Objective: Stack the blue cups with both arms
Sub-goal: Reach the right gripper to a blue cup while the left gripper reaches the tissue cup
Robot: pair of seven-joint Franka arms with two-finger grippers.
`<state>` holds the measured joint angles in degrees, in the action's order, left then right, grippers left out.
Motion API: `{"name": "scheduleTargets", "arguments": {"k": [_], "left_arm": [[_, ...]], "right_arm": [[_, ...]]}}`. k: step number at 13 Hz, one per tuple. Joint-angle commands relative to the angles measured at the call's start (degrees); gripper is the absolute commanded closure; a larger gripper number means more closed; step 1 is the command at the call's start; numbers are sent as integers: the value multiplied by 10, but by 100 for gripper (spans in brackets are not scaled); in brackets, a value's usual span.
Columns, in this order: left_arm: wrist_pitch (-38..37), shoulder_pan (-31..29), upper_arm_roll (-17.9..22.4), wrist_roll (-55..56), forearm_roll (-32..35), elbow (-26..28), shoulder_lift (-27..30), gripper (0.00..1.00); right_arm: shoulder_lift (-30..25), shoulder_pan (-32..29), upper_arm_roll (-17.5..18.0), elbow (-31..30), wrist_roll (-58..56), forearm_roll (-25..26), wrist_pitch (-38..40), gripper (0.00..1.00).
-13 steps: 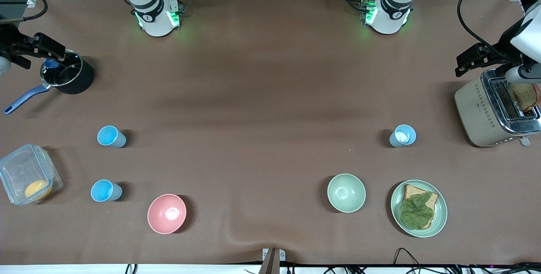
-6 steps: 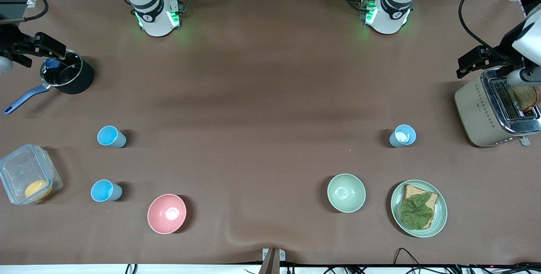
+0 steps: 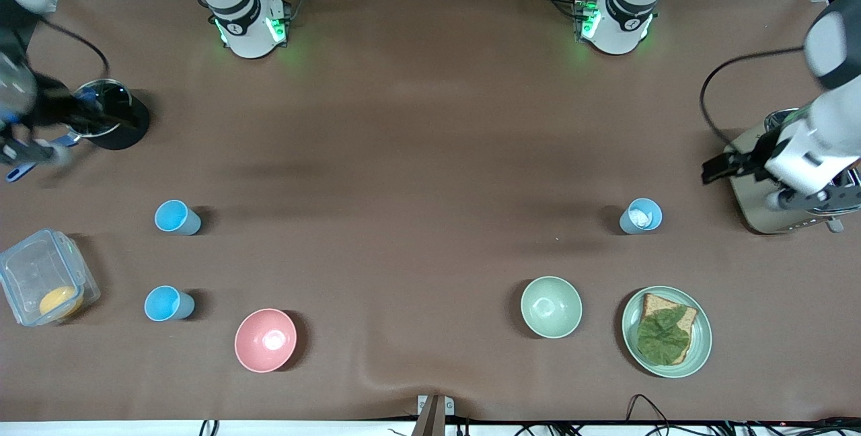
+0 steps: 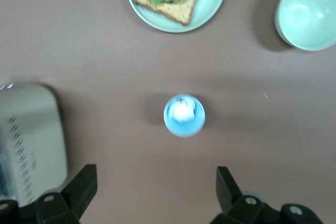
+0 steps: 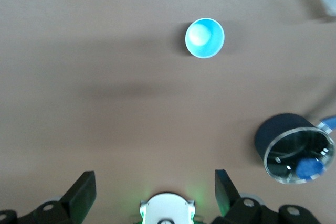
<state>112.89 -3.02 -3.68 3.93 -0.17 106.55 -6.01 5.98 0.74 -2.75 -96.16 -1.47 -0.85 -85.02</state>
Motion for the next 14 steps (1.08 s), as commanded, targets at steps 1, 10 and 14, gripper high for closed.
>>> {"name": "scheduleTargets", "arguments": {"k": [1,10,14], "left_arm": [[106,-4,-8,-11,-3,107,33,0],[297,-16,-8,-11,-3,175,-105,29],[298,-12,-9,-10,-4,174,-122,91]], "right_arm": [[57,0,2,-28,1,8,-76,0],[200,-66,2,-29,-109,17,-233,0],[236,-101,3,-43,-200,16,-298,0]]}}
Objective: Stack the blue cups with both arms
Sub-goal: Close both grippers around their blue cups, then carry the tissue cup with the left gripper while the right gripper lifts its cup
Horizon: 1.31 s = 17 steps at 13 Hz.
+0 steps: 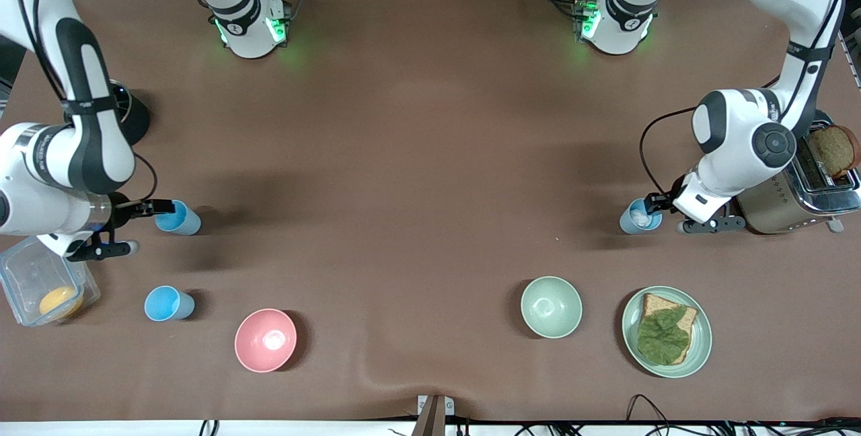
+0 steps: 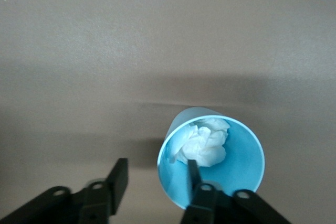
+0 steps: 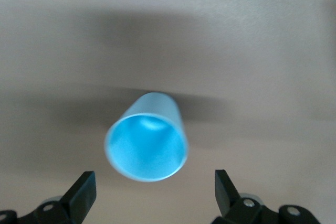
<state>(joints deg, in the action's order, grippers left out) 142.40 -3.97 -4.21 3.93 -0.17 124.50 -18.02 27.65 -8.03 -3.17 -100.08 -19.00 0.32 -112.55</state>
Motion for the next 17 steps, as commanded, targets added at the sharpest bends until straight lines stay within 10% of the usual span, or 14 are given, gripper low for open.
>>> {"name": "scheduleTargets", "arguments": {"k": [1,4,6,13,17], "left_arm": [[2,-3,-4,-11,-3,-7,-5,100],[1,1,-5,-9,-3,-19,-10,100],[-6,1,-31,-5,-4,-30,-1,100],[-92,37,-179,219,-11,-102,-4,100],[-92,176,-189,422,-5,-156,-46,100]], "right_arm": [[21,-14,7,-21,-24,5,-47,0],[21,-16,7,-53,-25,5,-96,7],[21,-19,7,-56,-46,3,-97,94],[1,-19,8,-50,-117,-1,-62,100],[-22,9,11,8,-74,-12,70,100]]}}
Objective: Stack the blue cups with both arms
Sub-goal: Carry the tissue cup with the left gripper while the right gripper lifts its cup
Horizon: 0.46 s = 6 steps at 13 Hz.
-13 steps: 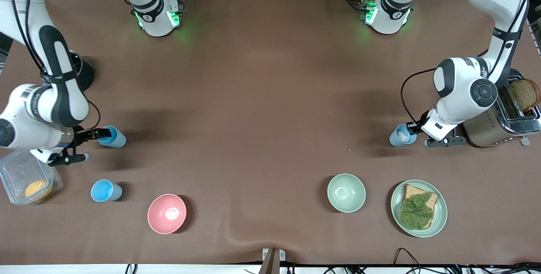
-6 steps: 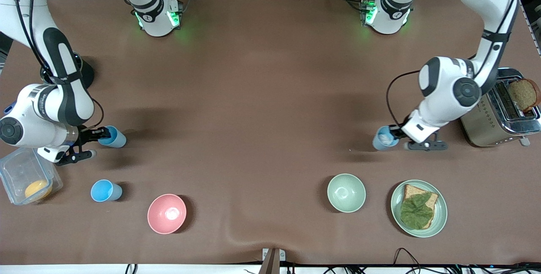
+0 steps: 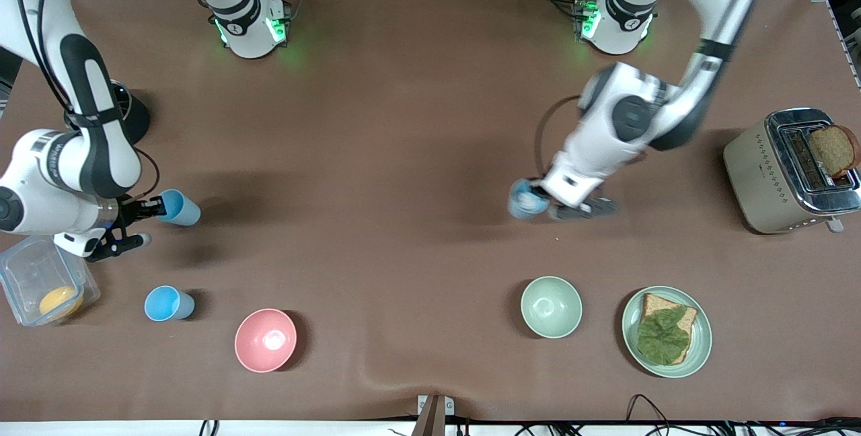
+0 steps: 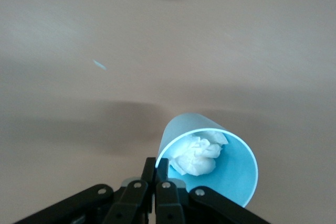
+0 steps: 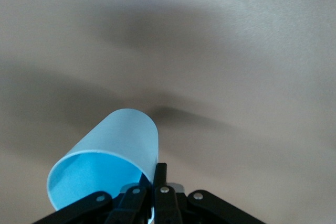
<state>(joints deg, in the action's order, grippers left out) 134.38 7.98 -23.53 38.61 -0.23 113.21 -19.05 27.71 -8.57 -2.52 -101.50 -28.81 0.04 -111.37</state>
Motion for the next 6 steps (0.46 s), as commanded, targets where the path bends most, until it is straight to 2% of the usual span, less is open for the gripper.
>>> {"name": "scheduleTargets", "arguments": {"k": [1,4,6], "left_arm": [[-11,83,6,118,-2,-60,-50,100],[-7,149,9,201,18,-90,-93,100],[-3,178,9,253,62,-123,-133,100]], "right_arm": [[-34,32,4,35,44,-21,89,100],[-64,111,5,45,184,-36,135,100],[-71,149,5,45,270,-85,148,100]]}}
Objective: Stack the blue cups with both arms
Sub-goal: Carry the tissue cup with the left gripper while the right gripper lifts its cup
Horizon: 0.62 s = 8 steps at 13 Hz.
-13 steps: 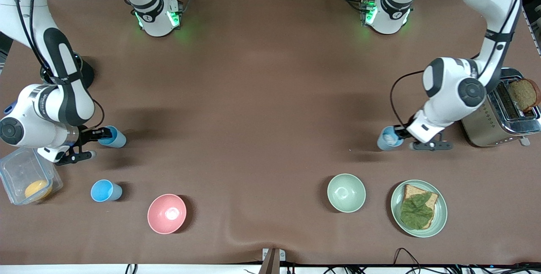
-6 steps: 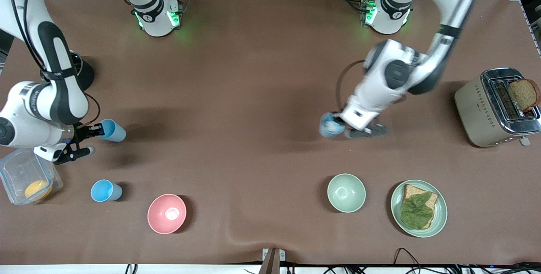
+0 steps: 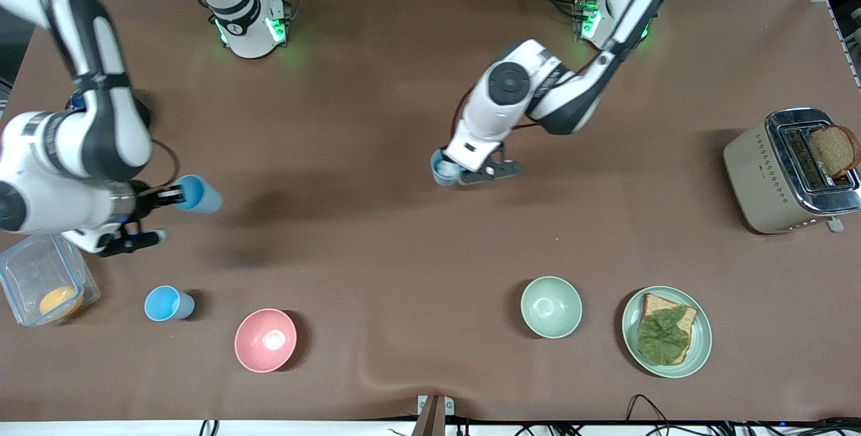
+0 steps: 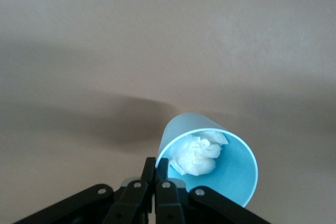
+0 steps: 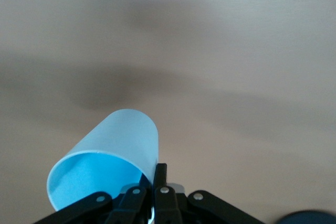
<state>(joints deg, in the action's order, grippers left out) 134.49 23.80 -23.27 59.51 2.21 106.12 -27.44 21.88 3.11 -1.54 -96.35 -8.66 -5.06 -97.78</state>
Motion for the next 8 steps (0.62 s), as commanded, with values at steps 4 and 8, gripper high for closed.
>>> {"name": "scheduleTargets", "arguments": {"k": [4,8], "left_arm": [[-5,65,8,174,118,-142,-138,98],[-8,59,10,179,122,-145,-123,0]], "right_arm": [[-31,122,-5,-15,198,-60,22,100],[-57,195,-6,-38,280,-88,25,100]]}}
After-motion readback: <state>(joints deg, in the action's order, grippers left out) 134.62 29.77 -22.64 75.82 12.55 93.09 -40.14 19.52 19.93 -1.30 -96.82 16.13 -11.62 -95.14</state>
